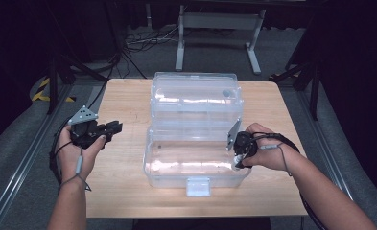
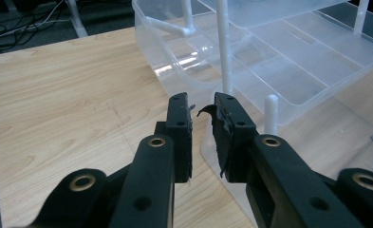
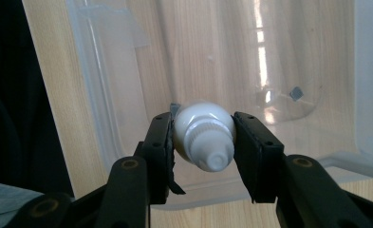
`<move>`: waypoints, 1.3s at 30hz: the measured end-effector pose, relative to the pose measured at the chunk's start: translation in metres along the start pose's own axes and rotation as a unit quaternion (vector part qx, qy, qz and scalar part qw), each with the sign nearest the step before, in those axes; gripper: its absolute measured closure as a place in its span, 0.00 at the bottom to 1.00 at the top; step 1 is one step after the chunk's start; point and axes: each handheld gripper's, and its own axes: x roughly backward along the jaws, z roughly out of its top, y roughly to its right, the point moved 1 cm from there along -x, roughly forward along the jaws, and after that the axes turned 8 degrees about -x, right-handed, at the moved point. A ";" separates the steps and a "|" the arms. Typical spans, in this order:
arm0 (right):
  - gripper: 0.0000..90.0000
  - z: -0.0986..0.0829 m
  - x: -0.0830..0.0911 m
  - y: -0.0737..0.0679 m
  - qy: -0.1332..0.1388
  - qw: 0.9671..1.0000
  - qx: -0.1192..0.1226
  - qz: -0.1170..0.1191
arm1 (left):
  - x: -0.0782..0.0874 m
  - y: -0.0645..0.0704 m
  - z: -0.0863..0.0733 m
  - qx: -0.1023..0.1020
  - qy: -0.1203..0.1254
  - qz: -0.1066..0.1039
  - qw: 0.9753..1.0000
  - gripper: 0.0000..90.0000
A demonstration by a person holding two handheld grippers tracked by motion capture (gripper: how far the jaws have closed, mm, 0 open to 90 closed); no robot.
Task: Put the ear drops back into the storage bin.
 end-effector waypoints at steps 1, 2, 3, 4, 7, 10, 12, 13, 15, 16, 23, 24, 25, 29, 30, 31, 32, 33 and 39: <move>0.67 0.000 -0.001 0.000 -0.002 1.000 0.000 0.000 | 0.000 0.000 0.000 0.000 0.000 0.000 1.000 0.86; 0.67 0.000 -0.003 0.000 0.000 1.000 -0.001 0.001 | 0.000 0.000 0.000 0.000 0.000 0.000 1.000 0.86; 0.67 0.000 -0.005 0.000 -0.002 1.000 0.000 0.001 | 0.000 0.000 0.000 0.000 0.000 0.000 1.000 0.86; 0.67 0.000 -0.007 0.000 -0.004 1.000 0.001 0.000 | 0.000 0.000 0.000 0.000 0.000 0.000 1.000 0.86; 0.67 0.001 -0.013 0.000 -0.005 1.000 0.003 0.003 | 0.000 0.000 0.000 0.000 0.000 0.000 1.000 0.86; 0.67 0.001 -0.017 -0.001 -0.008 1.000 0.000 0.006 | 0.000 0.000 0.000 -0.001 0.000 0.000 1.000 0.86; 0.67 0.002 -0.020 -0.001 -0.010 1.000 0.002 0.006 | 0.000 0.000 0.000 -0.001 -0.001 0.000 1.000 0.86; 0.67 0.002 -0.021 -0.001 -0.008 1.000 0.002 0.007 | 0.000 0.000 0.000 -0.001 -0.001 0.000 1.000 0.86; 0.67 0.002 -0.023 -0.001 -0.011 1.000 0.004 0.010 | 0.000 0.000 0.000 -0.001 -0.001 0.000 1.000 0.86; 0.67 0.002 -0.024 -0.001 -0.012 1.000 0.001 0.011 | 0.000 0.000 0.000 -0.001 0.000 0.000 1.000 0.86; 0.67 0.003 -0.030 -0.001 -0.021 1.000 0.005 0.011 | 0.000 0.000 0.000 -0.001 0.000 0.000 1.000 0.86; 0.67 0.003 -0.031 -0.001 -0.020 1.000 0.005 0.010 | 0.000 0.000 0.000 -0.001 0.000 0.000 1.000 0.86; 0.67 0.003 -0.031 -0.001 -0.022 1.000 0.005 0.012 | 0.000 0.000 0.000 -0.001 -0.001 0.000 1.000 0.86; 0.67 0.002 -0.034 0.000 -0.024 1.000 0.004 0.017 | 0.000 0.000 0.000 0.000 -0.001 -0.001 1.000 0.86; 0.67 0.002 -0.034 -0.001 -0.026 1.000 0.000 0.017 | 0.000 0.000 0.000 0.000 -0.001 -0.001 1.000 0.86; 0.67 0.002 -0.034 0.000 -0.029 0.999 0.000 0.019 | 0.000 0.001 0.000 0.000 -0.001 -0.001 1.000 0.86; 0.67 0.002 -0.035 0.000 -0.028 0.999 -0.001 0.019 | -0.001 0.001 0.000 0.001 -0.001 -0.001 1.000 0.86; 0.67 0.002 -0.035 0.000 -0.030 0.999 -0.001 0.019 | -0.001 0.001 0.000 0.001 -0.002 -0.002 1.000 0.86; 0.67 0.004 -0.039 0.000 -0.035 0.999 0.007 0.024 | -0.001 0.000 0.000 0.003 -0.002 -0.002 1.000 0.86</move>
